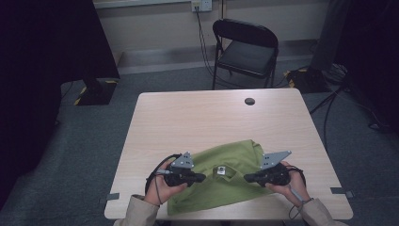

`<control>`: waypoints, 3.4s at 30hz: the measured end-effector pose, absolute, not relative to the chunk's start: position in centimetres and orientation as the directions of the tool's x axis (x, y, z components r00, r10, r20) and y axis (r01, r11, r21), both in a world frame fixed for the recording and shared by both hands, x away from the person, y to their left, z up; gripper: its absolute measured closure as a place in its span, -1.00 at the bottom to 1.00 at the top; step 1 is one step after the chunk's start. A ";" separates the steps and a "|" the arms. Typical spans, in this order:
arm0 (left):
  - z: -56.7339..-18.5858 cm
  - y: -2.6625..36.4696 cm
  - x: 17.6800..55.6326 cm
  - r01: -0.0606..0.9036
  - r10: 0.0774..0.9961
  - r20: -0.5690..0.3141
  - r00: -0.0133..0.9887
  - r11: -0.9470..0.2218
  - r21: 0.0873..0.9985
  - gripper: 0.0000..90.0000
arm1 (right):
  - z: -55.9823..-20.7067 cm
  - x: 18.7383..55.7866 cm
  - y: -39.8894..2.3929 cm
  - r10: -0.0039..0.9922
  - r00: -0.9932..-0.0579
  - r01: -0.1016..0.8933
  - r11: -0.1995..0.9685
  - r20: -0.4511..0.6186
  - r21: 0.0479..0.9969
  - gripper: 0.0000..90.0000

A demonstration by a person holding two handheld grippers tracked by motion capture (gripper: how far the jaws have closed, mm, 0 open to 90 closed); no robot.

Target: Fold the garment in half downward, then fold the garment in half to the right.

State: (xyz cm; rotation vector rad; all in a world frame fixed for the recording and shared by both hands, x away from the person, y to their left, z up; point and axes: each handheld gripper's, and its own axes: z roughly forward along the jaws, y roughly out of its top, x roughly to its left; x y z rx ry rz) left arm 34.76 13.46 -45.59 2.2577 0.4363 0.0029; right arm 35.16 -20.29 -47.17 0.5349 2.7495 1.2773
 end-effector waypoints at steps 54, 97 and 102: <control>-52.4 21.0 34.8 0.407 0.554 -0.050 0.831 -0.544 0.734 -0.98 | -52.4 35.4 -25.3 0.592 -0.806 0.419 0.559 0.011 0.716 -1.00; -51.9 21.6 35.1 0.441 0.584 -0.077 0.808 -0.513 0.736 -0.94 | -52.4 35.4 -26.6 0.595 -0.804 0.421 0.559 0.008 0.714 -1.00; -50.7 22.6 35.2 0.471 0.660 -0.075 0.747 -0.447 0.761 -0.95 | -51.8 35.4 -26.8 0.615 -0.788 0.445 0.524 0.039 0.726 -0.96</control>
